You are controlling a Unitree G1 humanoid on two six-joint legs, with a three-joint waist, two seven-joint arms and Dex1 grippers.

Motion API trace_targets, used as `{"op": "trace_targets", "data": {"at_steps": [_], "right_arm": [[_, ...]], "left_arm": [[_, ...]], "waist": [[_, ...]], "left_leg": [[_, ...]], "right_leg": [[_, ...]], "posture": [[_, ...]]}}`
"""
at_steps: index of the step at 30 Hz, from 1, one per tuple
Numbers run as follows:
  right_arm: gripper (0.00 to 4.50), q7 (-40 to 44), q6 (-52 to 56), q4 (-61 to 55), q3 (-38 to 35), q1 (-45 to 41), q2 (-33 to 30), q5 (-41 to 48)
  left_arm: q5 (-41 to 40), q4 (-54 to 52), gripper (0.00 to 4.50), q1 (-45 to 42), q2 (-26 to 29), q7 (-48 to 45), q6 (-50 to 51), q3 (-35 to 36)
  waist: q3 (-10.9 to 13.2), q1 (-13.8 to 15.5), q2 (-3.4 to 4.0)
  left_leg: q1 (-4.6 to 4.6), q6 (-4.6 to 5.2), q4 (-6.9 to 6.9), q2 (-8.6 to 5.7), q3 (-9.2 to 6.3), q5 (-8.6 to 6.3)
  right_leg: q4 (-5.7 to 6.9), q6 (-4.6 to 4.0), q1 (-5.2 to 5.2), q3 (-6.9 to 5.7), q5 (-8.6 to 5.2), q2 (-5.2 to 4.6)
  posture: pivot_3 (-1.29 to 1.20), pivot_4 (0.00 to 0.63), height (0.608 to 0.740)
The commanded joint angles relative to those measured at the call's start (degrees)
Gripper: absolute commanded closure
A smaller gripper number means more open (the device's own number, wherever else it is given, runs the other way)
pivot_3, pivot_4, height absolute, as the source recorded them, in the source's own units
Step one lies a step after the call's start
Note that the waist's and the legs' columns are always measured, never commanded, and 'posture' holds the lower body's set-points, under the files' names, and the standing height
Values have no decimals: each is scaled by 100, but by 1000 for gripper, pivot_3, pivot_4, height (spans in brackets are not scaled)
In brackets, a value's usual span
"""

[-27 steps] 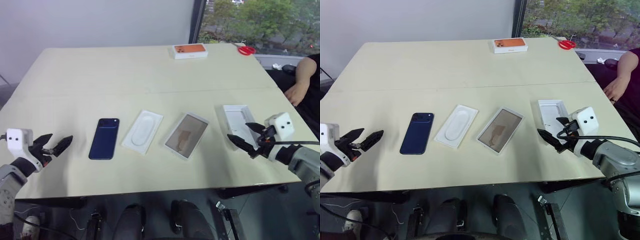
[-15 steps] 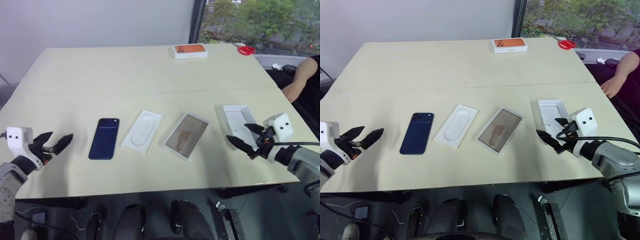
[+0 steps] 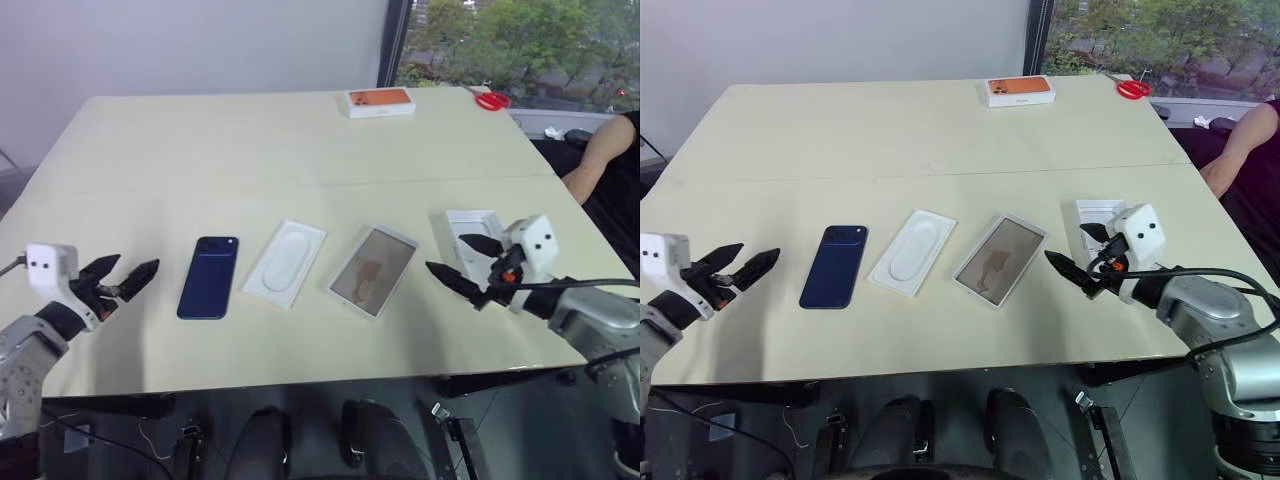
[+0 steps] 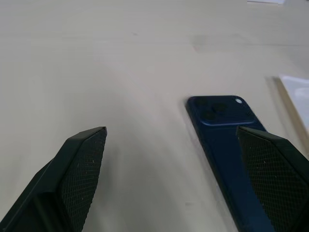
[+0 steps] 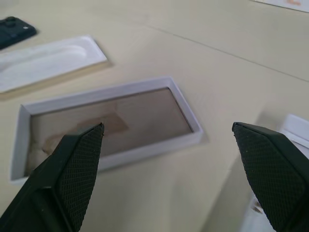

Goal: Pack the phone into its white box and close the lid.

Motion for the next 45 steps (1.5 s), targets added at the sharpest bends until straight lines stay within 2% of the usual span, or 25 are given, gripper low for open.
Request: {"op": "trace_targets", "data": {"at_steps": [1,4,11,16,21,27,33,41,44,45], "right_arm": [[53,-46,-134,-53,242,-238,63,-113],[53,-111,-76,-233,485,-373,187,-87],[53,-200,7,-732,932,-327,414,-23],[53,-340,142,-993,1089,-535,560,101],[53,-383,241,-1141,1160,-616,603,179],[53,-451,271,-1177,1232,-651,648,196],[53,-502,271,-1195,1252,-636,658,203],[53,-557,269,-1180,1294,-698,678,213],[0,-565,279,-1177,1312,-734,677,230],[0,-566,283,-1176,1318,-749,673,237]], "left_arm": [[-343,-620,0,-144,63,1,329,-118],[-681,-1065,0,-278,129,63,920,-385],[-963,-1157,0,-1414,219,1116,2590,-972],[-1120,-419,0,-2542,319,1132,4297,-1865],[-1114,323,0,-3554,-208,1390,5255,-1856],[-879,697,0,-4040,-601,1484,5814,-1985],[-476,818,0,-4058,-656,1590,5793,-2218],[-454,760,0,-4063,-833,1455,5865,-2221],[-390,748,807,-4043,-875,1457,5866,-2204],[-375,744,1281,-4031,-889,1454,5866,-2182]], "waist": [[0,1,0],[0,-2,0],[0,3,-1],[0,-8,0],[1,-10,-4],[1,-20,-4],[1,-9,-4],[-1,0,-2],[-1,9,-2],[-1,9,-2]], "left_leg": [[0,0,0,0,0,0],[0,0,0,0,0,0],[0,0,3,-2,-5,0],[2,0,4,-6,-5,0],[2,0,5,-6,-9,1],[3,-2,5,-7,-9,1],[3,-3,5,-7,-9,2],[6,-4,5,-9,-9,3],[5,-4,6,-12,-9,3],[5,-4,7,-12,-9,3]], "right_leg": [[0,0,1,0,0,0],[0,8,0,0,5,0],[5,18,2,0,10,7],[5,20,3,-5,10,10],[10,22,3,-7,9,13],[11,22,3,-5,9,11],[11,22,4,-3,9,8],[12,21,6,-1,9,6],[11,22,7,-1,9,3],[11,22,7,-1,9,2]], "posture": [[0,150,740],[0,150,740],[0,150,740],[0,150,740],[0,150,740],[0,150,740],[0,150,740],[0,150,740],[0,150,740],[0,150,740]]}}
